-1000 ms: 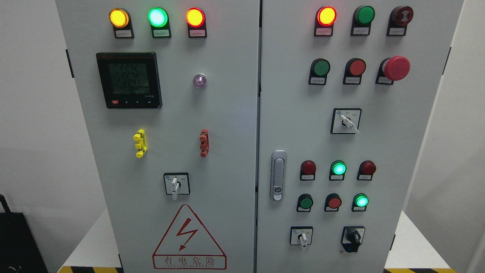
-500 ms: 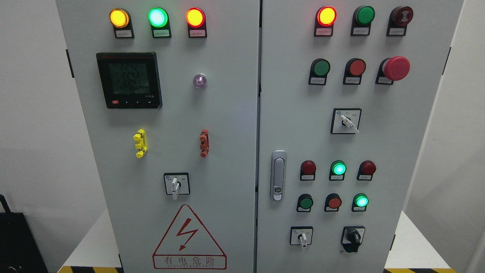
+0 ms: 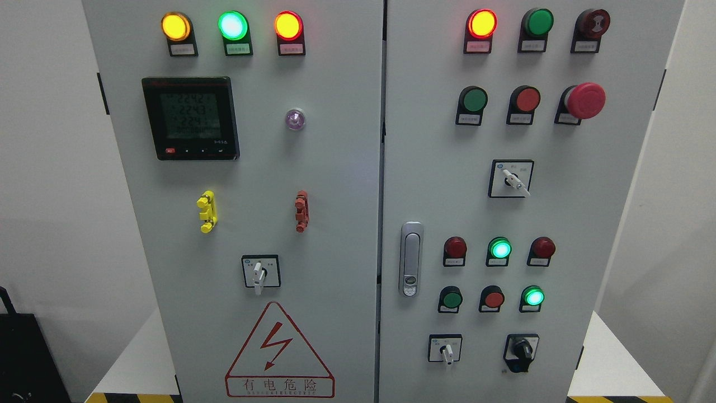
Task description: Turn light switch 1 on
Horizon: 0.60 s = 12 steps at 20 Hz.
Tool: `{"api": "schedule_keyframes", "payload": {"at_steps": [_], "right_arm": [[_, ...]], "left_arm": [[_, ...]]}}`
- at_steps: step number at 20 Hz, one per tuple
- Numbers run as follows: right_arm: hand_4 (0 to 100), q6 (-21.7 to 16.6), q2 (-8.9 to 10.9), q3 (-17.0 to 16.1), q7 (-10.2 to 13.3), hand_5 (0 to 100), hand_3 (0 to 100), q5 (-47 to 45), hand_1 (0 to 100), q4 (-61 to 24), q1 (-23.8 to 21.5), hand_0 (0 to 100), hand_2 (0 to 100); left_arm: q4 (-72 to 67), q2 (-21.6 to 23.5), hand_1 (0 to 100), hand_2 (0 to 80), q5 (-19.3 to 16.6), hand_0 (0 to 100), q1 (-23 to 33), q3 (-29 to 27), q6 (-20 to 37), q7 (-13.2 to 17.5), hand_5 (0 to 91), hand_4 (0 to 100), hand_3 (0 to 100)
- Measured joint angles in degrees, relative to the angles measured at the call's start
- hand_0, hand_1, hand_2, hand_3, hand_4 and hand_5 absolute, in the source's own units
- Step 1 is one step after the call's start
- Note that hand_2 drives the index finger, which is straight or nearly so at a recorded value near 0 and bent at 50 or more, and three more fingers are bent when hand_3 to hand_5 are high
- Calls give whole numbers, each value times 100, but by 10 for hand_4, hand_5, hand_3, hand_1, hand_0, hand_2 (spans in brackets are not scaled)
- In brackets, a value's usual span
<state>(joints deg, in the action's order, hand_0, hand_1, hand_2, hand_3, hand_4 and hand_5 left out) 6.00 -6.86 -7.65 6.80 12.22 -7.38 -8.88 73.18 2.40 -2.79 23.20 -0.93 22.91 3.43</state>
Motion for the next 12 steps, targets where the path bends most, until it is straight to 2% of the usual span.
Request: {"api": "schedule_keyframes", "payload": {"at_steps": [4,6,12], "right_arm": [[0,0,0,0,3,0,0,0,0,0,0,49,0],[0,0,0,0,4,0,0,0,0,0,0,49,0],[0,0,0,0,8,0,0,0,0,0,0,49,0]], "left_arm": [[900,51,279,253,-61,403,-129,27,16,38,241,569,460],[1262,15,282,263,-110,397,-250,50,3,-44,249,582,475],[2169,-90,295,315,-406,402,-457,316,-56,-675,312,619,522]]}}
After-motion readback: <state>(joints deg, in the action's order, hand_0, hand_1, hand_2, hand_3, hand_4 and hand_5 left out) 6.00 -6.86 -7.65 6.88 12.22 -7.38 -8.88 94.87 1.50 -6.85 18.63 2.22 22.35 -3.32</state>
